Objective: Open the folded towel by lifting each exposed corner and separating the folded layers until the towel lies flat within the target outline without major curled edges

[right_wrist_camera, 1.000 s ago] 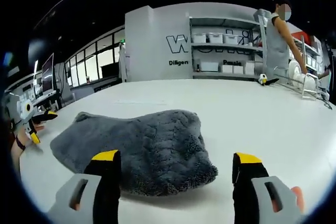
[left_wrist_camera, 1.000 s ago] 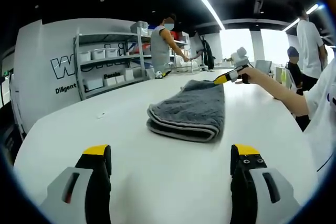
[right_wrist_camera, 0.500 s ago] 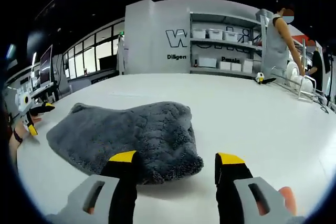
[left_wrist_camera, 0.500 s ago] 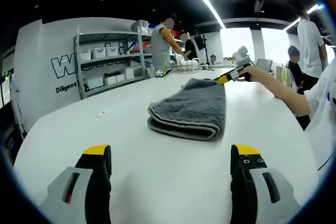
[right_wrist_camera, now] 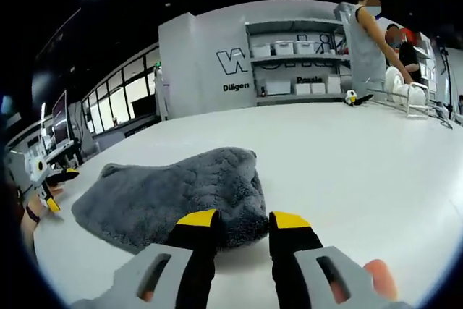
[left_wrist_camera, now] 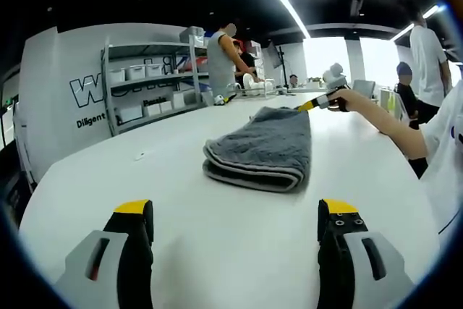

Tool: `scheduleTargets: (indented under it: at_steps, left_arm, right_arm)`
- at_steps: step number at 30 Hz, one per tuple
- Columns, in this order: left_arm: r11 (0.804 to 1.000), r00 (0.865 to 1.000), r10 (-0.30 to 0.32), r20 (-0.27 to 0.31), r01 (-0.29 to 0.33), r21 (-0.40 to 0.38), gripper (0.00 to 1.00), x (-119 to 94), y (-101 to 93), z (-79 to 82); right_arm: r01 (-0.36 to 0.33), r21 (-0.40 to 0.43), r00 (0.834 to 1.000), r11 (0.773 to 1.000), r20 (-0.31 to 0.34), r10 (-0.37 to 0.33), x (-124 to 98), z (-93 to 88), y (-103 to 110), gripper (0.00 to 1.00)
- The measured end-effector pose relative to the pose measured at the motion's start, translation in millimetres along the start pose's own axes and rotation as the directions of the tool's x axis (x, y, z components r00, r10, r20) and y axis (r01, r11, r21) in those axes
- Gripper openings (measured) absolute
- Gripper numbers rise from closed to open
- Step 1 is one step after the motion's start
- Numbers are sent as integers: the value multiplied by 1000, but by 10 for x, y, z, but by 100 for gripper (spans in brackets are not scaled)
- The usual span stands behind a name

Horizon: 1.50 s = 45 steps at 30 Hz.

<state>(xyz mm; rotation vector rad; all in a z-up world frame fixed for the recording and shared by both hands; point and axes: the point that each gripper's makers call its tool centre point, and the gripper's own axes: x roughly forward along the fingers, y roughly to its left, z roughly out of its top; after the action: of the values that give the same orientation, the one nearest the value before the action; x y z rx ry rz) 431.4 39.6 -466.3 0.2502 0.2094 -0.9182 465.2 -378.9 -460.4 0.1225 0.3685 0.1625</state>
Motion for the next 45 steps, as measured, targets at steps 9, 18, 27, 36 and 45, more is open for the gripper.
scheduleTargets:
  at_steps: [9, 18, 27, 36, 45]
  left_arm:
    - [1000, 1000, 1, 2, -1, 1, 93, -4, -29, -7]
    - [1000, 1000, 2, -1, -2, 0, 93, -2, -59, -25]
    - [1000, 1000, 3, -3, -3, 0, 93, 4, -25, -18]
    - [1000, 1000, 19, 6, -18, -9, 93, -15, 16, 4]
    - [1000, 1000, 25, 7, -25, -16, 93, -19, 37, 2]
  right_arm:
    - [-5, 15, 1000, 1000, -9, 5, 10, -34, 4, 13]
    - [-50, 66, 998, 997, -28, 51, 29, -80, 70, 5]
    - [-96, 119, 992, 988, -66, 104, 16, -144, 155, 3]
    - [-137, 40, 985, 990, -96, 141, -227, -268, 362, 3]
    - [-179, -11, 981, 984, -81, 177, -516, -447, 644, 3]
